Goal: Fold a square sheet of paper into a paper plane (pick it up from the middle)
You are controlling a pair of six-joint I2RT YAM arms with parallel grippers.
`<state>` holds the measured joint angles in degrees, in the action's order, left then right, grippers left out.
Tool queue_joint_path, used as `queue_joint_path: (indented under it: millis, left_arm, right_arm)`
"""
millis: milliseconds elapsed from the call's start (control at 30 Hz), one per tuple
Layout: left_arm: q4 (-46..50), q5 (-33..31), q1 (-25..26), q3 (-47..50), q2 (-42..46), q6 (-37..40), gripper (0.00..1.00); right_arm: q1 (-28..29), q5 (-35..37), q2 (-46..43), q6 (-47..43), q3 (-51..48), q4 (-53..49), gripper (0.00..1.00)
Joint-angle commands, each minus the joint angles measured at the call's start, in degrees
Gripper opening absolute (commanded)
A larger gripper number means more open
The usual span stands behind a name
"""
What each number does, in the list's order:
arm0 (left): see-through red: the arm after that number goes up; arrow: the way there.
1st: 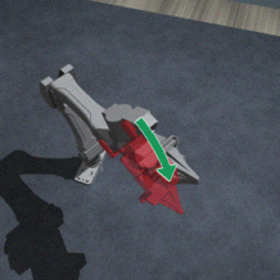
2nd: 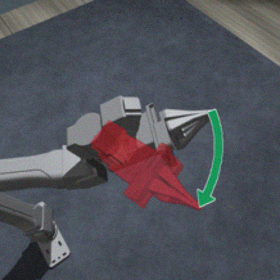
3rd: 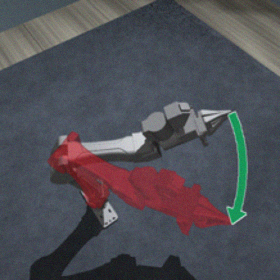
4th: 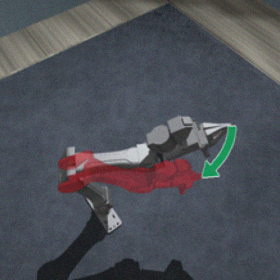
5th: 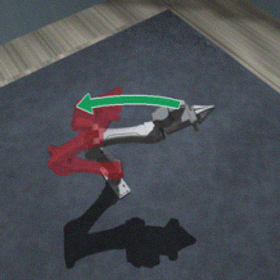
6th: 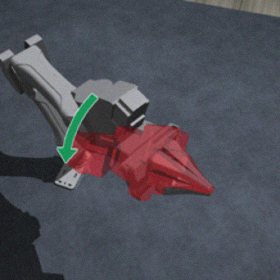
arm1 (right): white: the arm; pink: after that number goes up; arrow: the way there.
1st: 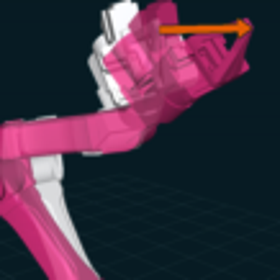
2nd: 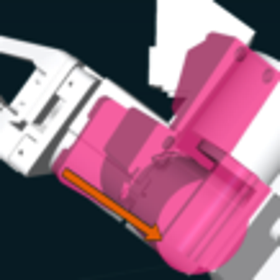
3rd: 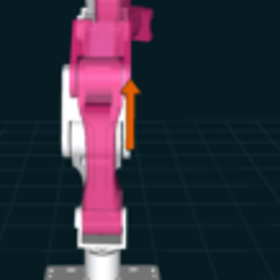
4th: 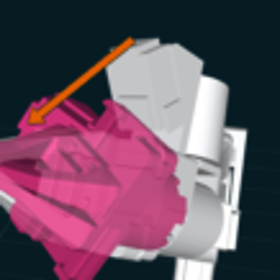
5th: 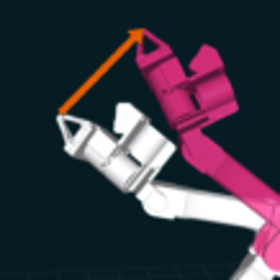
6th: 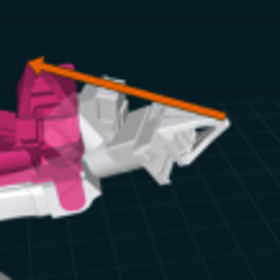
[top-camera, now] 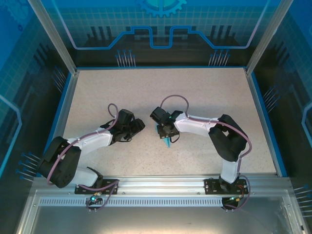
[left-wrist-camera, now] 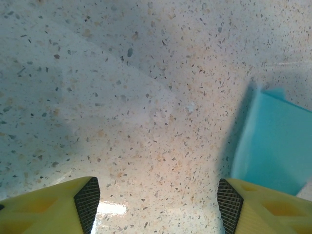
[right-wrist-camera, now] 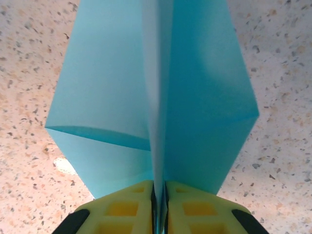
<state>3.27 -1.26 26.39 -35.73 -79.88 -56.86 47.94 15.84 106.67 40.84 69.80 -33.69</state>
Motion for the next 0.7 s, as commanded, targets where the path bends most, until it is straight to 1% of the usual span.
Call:
queue_joint_path:
  millis: [0,267,367,467,567,667]
  left_arm:
    - [1.81,-0.67,-0.43,0.31,-0.53,1.15,0.68]
    - [1.94,-0.46,-0.43,0.13,-0.98,1.23,0.7]
    - [2.36,-0.58,-0.42,0.04,-0.9,1.36,0.71]
    - [3.4,-1.04,-0.38,-0.13,-0.59,1.77,0.73]
    - [5.66,-2.51,-0.43,-0.64,0.39,2.52,0.78]
    - [9.32,-5.34,-0.42,-1.42,2.05,3.99,0.85]
  right_arm:
    - [-0.21,-0.64,1.73,-0.78,1.73,-2.16,0.14]
    - [0.08,-0.28,3.89,-0.85,2.93,-3.31,0.14]
    - [0.1,0.2,3.76,-1.02,2.82,-3.24,0.08]
    - [-0.31,1.99,2.73,-1.76,3.71,-3.4,0.05]
    - [-2.44,3.3,0.94,-3.13,4.35,-3.06,0.05]
    - [-6.42,3.38,0.23,-5.45,4.73,-1.58,0.05]
